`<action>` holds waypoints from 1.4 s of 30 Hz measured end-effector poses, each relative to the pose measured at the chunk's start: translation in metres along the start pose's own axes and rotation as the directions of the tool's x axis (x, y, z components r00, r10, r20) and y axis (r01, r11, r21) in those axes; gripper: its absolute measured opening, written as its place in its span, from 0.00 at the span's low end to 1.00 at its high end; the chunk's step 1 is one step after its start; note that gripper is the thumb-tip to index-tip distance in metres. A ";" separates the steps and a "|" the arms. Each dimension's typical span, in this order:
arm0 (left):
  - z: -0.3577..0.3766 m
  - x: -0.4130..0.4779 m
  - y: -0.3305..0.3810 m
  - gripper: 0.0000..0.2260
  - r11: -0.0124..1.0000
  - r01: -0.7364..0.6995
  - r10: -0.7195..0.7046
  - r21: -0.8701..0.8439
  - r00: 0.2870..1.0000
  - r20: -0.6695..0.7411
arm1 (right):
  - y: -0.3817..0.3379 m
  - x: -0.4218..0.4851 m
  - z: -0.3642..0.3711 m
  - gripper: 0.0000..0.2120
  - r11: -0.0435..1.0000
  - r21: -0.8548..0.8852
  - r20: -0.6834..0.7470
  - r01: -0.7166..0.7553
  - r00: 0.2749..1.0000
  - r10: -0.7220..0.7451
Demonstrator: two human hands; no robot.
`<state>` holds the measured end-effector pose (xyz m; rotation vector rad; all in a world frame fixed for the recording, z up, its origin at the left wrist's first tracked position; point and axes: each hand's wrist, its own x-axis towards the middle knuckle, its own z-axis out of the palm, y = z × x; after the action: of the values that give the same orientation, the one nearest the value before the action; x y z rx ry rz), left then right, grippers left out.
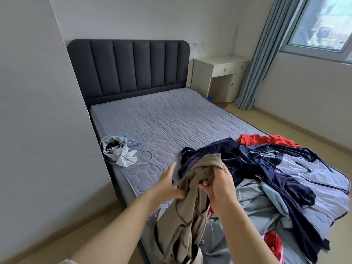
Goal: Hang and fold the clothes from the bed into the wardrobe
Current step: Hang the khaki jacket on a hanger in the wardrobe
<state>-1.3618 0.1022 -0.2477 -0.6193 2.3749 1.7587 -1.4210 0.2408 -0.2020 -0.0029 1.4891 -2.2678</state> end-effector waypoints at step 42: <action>-0.002 0.000 0.023 0.11 0.750 0.100 -0.324 -0.654 0.917 -0.231 | 0.004 0.015 0.001 0.03 0.992 -0.102 -0.091 0.076 0.992 -0.085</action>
<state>-1.3704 0.1058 -0.2269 -1.3105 1.7019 2.4993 -1.4334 0.2330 -0.2080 0.0168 1.6773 -2.2840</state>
